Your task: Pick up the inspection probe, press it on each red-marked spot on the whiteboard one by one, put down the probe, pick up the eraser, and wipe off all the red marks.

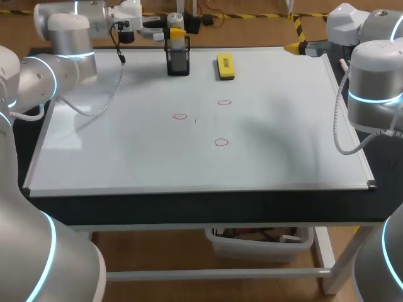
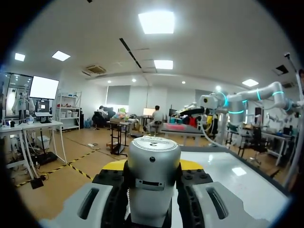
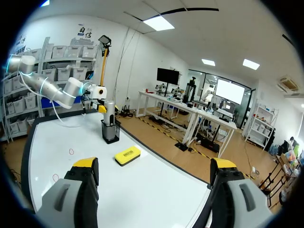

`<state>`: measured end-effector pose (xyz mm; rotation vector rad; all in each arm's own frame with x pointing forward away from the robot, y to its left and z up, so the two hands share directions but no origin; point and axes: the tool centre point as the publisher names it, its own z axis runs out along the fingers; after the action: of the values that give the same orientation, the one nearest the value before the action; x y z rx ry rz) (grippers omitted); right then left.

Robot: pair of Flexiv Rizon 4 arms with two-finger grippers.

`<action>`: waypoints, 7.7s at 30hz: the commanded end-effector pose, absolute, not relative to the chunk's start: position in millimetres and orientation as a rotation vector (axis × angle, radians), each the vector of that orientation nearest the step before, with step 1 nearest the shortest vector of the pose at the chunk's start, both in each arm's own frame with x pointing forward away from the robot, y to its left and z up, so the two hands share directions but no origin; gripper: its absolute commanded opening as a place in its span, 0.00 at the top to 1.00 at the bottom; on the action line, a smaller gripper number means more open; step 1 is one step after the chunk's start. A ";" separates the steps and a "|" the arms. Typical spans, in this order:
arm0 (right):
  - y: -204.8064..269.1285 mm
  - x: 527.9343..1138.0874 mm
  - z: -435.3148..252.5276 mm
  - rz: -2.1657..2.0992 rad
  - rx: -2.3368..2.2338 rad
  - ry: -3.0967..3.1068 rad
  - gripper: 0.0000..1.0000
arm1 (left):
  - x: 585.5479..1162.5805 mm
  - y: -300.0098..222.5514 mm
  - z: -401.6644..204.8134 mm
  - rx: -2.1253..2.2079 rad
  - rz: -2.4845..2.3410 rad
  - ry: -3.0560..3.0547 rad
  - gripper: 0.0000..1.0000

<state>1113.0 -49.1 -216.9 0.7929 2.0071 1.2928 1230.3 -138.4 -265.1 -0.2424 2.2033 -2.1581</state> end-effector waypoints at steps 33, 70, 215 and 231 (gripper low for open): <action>-49.2 1113.6 -216.7 1.291 0.793 2.010 0.00 | 1244.6 -135.0 -196.5 -0.075 -2.202 2.221 1.00; -49.2 1113.6 -216.7 1.291 0.793 2.010 0.00 | 1213.9 -71.3 -134.6 -0.076 -2.158 2.132 1.00; -100.0 1247.8 -254.7 1.208 -0.023 2.834 0.00 | 1185.1 39.2 -205.4 -0.288 -2.036 2.060 1.00; -73.5 1262.8 -273.8 0.837 -0.322 3.043 0.00 | 1185.1 39.2 -205.4 -0.288 -2.036 2.060 1.00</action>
<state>1258.1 -78.8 -277.5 -0.1702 2.7661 0.8777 1188.1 40.2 -207.7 -0.2823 2.0618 -2.0442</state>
